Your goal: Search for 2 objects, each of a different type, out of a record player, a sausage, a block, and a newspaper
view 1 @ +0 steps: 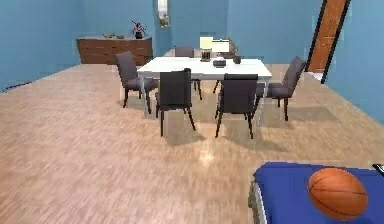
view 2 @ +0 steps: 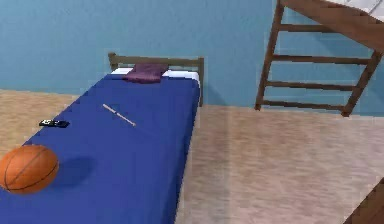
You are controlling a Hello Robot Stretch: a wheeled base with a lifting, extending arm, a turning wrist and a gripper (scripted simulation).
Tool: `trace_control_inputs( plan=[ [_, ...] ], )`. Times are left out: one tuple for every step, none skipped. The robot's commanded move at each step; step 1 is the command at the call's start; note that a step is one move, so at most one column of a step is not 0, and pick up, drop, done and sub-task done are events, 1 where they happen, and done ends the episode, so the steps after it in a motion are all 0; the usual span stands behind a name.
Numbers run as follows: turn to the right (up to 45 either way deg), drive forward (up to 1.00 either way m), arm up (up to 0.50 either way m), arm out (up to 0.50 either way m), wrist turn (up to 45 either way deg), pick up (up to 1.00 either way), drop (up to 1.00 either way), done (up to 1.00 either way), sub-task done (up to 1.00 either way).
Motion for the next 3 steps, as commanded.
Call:
trace_control_inputs(
  plan=[
    [42.0, 0.0, 0.0, 0.0, 0.0, 0.0, 0.0, 0.0, 0.0],
    [0.0, 0.05, 0.0, 0.0, 0.0, 0.0, 0.0, 0.0, 0.0],
    [-45.0, 0.0, 0.0, 0.0, 0.0, 0.0, 0.0, 0.0, 0.0]
  ],
)
